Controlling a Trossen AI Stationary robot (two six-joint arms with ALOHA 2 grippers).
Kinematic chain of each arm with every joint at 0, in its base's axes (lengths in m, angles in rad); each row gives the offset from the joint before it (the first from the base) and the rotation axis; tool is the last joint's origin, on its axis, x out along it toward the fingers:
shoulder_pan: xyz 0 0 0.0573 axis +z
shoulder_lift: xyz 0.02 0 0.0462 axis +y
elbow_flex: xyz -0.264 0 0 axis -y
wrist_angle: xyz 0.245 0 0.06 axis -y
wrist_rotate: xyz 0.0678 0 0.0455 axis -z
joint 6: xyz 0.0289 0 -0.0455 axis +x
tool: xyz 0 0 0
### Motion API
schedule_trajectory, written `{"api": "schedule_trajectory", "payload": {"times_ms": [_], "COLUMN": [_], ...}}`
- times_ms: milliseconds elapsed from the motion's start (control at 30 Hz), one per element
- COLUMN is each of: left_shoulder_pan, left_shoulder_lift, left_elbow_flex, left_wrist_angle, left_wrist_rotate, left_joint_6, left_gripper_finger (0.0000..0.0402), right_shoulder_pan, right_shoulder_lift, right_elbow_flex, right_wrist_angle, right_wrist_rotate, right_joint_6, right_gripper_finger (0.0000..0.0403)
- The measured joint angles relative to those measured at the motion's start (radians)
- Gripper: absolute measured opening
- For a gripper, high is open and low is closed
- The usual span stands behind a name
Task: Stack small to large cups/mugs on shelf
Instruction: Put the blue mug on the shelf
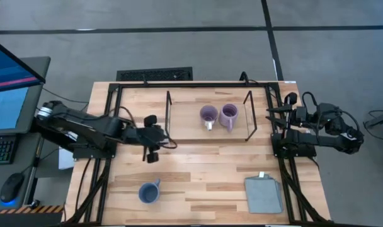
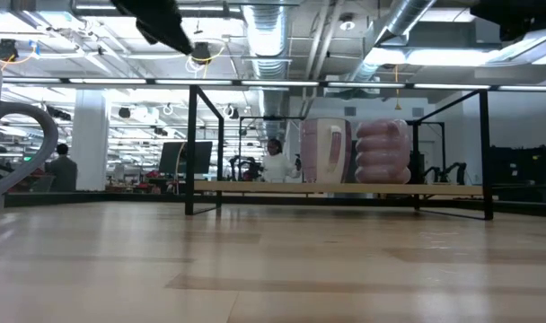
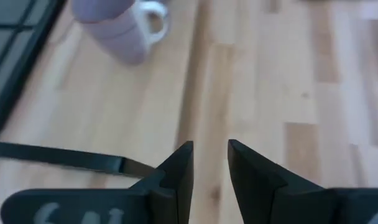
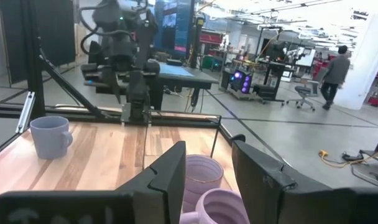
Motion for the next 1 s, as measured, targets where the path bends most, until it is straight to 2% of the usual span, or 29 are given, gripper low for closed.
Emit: {"api": "schedule_trajectory", "payload": {"times_ms": [200, 333, 467, 567, 800, 1000], "left_shoulder_pan": [-0.001, -0.001, -0.001, -0.001, -0.002, -0.002], "left_shoulder_lift": [-0.124, -0.141, -0.139, -0.139, -0.139, -0.139], "left_elbow_flex": [-0.127, -0.172, -0.192, -0.198, -0.198, -0.198], "left_wrist_angle": [0.056, 0.098, 0.102, 0.087, 0.069, 0.034], "left_wrist_rotate": [0.252, 0.414, 0.521, 0.566, 0.574, 0.669], "left_joint_6": [0.117, 0.176, 0.241, 0.32, 0.465, 0.633], "left_gripper_finger": [0.0091, 0.0091, 0.0091, 0.0091, 0.0091, 0.0091], "right_shoulder_pan": [0.0, 0.0, 0.0, 0.0, 0.0, 0.0], "right_shoulder_lift": [0.0, 0.0, 0.0, 0.0, 0.0, 0.0], "right_elbow_flex": [0.0, 0.0, 0.0, 0.0, 0.0, 0.0], "right_wrist_angle": [0.0, 0.0, 0.0, 0.0, 0.0, 0.001], "right_wrist_rotate": [0.0, 0.0, 0.0, 0.0, 0.0, 0.0], "right_joint_6": [0.0, 0.0, 0.0, 0.0, 0.0, 0.0], "right_gripper_finger": [0.0153, 0.0154, 0.0155, 0.0153, 0.0155, 0.0154]}}
